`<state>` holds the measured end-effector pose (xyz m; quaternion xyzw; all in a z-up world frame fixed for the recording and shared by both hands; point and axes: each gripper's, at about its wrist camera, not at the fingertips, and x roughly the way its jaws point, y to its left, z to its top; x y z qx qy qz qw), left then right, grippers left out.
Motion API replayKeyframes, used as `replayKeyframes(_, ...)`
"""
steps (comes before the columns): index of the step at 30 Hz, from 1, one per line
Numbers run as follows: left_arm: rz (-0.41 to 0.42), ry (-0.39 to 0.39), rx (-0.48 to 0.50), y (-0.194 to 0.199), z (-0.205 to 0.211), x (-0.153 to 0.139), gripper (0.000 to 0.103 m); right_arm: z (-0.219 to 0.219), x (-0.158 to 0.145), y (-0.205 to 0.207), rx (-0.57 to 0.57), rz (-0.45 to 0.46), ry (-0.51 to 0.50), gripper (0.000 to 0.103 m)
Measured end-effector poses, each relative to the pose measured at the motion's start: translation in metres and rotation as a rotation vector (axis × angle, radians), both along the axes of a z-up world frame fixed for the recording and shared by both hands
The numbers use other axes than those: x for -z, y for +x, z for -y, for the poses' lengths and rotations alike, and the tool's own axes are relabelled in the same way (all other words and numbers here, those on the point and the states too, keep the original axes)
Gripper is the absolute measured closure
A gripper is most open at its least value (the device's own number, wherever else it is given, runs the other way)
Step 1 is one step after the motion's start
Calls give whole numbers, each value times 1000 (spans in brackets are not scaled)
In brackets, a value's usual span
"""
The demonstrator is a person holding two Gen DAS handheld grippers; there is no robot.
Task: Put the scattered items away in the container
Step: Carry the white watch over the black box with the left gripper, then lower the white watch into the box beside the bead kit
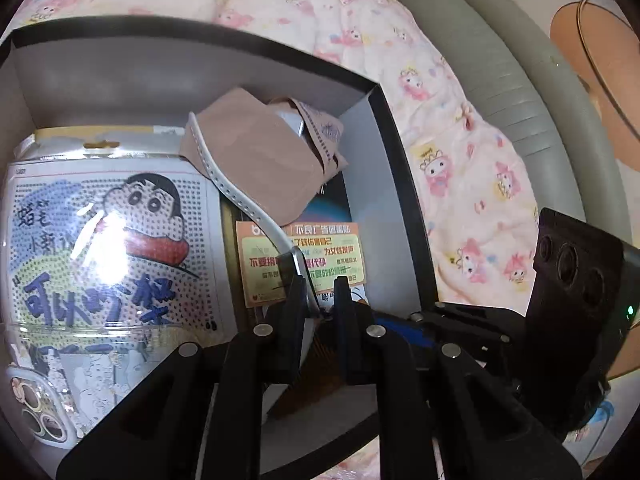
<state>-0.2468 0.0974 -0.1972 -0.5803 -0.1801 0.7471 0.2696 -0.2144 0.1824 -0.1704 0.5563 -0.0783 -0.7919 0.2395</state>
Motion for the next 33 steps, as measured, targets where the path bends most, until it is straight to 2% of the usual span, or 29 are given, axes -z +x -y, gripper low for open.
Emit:
replayKeyframes(5,23,-109,-91,-5,11,12,92,-16,-7,-3,59,-14,-20,96)
replayKeyframes(9,67,-76,-130,-9,20,19,92,-7,-8,-5,48,-35,16,94)
replayKeyframes(12,38,-70,-140,-9,26,10,92,7,-5,-11,15,-16,3,83)
replayKeyframes(13,31,-72,-143,-9,29,8,92,12,-3,-13,0,-9,10,83)
replayKeyframes(16,39,-54,-150,-9,34,7,92,29,5,-20,-43,-4,103,82)
replayKeyframes(18,60,-30,-153,-9,42,10,91,35,14,-28,-57,48,118,82)
replayKeyframes(21,89,-7,-162,-13,52,14,85,36,19,-36,-86,75,52,90)
replayKeyframes(24,111,29,-169,-15,57,16,81,31,19,-36,-98,100,-78,91)
replayKeyframes(27,112,29,-185,-14,60,15,74,26,23,-33,-104,137,-178,93)
replayKeyframes(30,115,31,-199,-14,64,16,64,21,19,-31,-104,137,-220,93)
replayKeyframes(31,120,43,-203,-13,66,16,58,19,16,-30,-103,136,-240,93)
replayKeyframes(33,133,77,-208,-14,67,18,55,16,12,-28,-102,130,-261,93)
